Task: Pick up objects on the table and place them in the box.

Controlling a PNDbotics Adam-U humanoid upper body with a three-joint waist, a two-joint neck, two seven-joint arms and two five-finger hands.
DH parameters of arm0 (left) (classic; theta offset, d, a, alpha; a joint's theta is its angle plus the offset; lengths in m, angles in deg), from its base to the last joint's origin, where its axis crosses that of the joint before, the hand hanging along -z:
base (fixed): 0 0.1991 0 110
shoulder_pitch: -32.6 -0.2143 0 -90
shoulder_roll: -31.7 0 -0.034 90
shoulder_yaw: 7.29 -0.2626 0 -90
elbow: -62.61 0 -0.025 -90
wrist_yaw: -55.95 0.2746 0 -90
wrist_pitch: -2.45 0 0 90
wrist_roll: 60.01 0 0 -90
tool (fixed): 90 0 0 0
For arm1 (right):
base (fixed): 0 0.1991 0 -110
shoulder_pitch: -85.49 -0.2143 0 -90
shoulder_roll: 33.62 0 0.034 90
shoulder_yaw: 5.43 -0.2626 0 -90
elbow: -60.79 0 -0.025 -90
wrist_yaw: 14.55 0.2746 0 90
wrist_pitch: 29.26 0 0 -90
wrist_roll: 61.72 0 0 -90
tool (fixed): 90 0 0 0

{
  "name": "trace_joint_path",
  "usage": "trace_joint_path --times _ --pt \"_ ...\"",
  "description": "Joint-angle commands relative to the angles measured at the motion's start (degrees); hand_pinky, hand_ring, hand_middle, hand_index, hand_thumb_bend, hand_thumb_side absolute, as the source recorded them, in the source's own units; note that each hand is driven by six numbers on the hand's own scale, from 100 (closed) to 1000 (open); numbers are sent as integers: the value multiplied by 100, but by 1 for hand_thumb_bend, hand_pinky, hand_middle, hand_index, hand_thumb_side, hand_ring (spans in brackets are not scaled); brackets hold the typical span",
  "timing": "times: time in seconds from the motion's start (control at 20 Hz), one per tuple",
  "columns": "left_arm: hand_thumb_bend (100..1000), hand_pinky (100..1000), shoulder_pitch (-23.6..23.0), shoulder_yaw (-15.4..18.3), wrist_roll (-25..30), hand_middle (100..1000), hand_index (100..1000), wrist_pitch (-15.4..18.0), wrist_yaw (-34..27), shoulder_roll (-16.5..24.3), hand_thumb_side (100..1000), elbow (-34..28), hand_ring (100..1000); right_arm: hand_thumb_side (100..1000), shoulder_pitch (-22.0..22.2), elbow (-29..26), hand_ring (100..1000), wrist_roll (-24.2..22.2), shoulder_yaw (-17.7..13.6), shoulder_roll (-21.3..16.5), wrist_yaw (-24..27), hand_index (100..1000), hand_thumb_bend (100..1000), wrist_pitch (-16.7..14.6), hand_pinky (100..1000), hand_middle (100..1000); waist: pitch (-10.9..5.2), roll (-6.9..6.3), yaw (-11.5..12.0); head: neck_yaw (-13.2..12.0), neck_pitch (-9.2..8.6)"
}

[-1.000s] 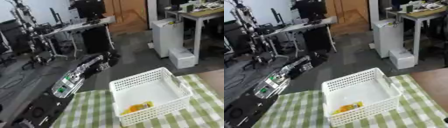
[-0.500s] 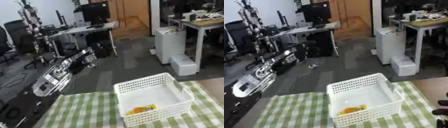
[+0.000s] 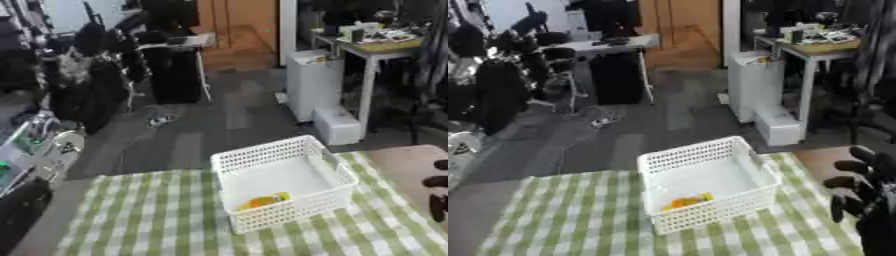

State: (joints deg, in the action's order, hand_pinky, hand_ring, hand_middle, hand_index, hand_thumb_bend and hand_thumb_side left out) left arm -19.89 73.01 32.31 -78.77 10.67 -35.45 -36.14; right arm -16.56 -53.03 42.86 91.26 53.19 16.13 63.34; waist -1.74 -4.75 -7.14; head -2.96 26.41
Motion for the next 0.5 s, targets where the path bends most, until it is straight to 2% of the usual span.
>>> trace_joint_path --times 0.05,0.1,0.2,0.25,0.3,0.5 --pt "573 860 -282 210 -256 783 1000 19 -362 -151 708 -502 830 651 1 -76 529 20 -46 -24 26 781 632 7 218 621 -98 67 -3 148 186" --pt "520 859 -436 240 -312 781 1000 19 -420 -262 740 -601 828 570 10 -76 529 23 -47 -9 29 781 674 11 218 621 -113 85 0 171 239" --pt "525 859 -719 287 -407 781 1000 19 -508 -457 740 -763 828 569 19 -76 529 31 -48 25 39 781 673 22 219 621 -134 108 13 224 344" --pt "572 859 -900 309 -443 776 1000 13 -534 -568 791 -836 828 590 21 -76 529 37 -48 48 45 781 678 32 219 621 -145 115 27 259 414" --pt "528 859 -1050 332 -472 780 1000 18 -538 -652 741 -912 828 569 21 -76 528 41 -48 66 48 780 672 40 219 621 -150 119 38 284 473" --pt "532 860 -1572 395 -581 781 1000 39 -474 -945 742 -1178 831 568 9 -76 528 48 -42 108 58 780 672 59 219 622 -156 121 79 301 636"
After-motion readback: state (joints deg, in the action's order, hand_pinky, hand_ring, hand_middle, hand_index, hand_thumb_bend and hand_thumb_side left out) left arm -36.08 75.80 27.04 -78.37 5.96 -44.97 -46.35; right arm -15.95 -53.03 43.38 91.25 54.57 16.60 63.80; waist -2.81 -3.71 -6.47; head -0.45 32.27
